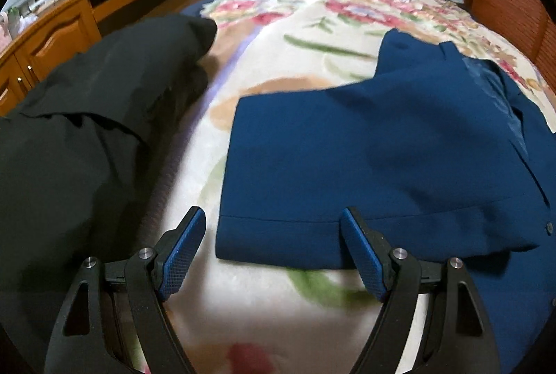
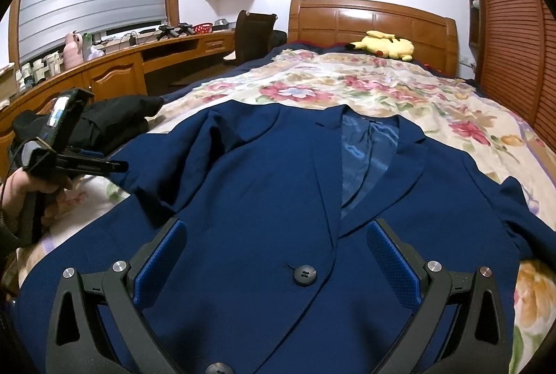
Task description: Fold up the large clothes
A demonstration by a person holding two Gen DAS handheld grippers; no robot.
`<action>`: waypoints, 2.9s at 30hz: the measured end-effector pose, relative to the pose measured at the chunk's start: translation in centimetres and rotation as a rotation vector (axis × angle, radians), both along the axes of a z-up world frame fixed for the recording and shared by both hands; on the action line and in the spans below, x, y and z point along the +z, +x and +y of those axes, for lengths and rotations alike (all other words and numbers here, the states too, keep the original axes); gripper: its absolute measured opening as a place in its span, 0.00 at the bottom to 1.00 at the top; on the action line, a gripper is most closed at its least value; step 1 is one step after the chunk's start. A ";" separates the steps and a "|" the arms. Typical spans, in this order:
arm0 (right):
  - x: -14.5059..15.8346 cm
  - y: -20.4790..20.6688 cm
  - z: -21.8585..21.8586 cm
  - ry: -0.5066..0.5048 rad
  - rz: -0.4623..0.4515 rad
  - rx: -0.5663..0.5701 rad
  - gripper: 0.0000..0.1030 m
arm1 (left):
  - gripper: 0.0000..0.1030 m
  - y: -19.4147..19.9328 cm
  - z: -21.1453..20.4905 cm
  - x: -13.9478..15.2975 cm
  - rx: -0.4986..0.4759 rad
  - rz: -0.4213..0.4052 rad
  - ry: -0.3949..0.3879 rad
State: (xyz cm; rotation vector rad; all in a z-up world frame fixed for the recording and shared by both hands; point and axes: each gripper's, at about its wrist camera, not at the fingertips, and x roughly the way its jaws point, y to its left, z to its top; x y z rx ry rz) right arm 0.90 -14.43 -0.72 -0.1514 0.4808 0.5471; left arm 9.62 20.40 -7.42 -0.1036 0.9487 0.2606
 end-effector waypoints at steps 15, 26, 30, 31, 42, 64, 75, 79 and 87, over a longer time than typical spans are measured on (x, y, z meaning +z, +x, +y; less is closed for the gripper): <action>0.2 -0.3 0.0 -0.001 -0.003 0.009 1.00 | 0.16 0.5 -3.5 4.2 -0.099 -0.078 -0.023; 1.6 -0.6 -2.5 0.016 -0.036 -0.042 1.00 | 0.16 -1.0 -13.3 14.2 -0.314 -0.299 0.012; 1.7 -0.5 -3.3 0.026 -0.037 -0.069 1.00 | 0.16 -1.2 -16.4 16.4 -0.391 -0.343 0.012; 1.6 -0.5 -3.4 0.028 -0.037 -0.075 1.00 | 0.16 -1.2 -17.3 16.9 -0.414 -0.352 0.007; 2.2 -0.8 -5.6 0.049 -0.038 -0.136 1.00 | 0.16 -1.5 -22.9 17.4 -0.520 -0.366 -0.009; 1.0 -0.1 -5.3 0.049 0.034 -0.074 0.83 | 0.77 -5.6 -18.2 9.2 -0.395 -0.393 -0.095; -0.2 2.3 -0.6 -0.065 0.090 0.133 0.51 | 0.77 -5.6 -14.4 7.9 -0.354 -0.391 -0.102; -1.3 3.2 0.4 -0.123 0.120 0.172 0.41 | 0.77 -5.5 -14.1 7.4 -0.353 -0.387 -0.095; -1.4 4.1 -0.2 -0.105 0.136 0.156 0.09 | 0.77 -5.2 -14.4 6.1 -0.381 -0.368 -0.103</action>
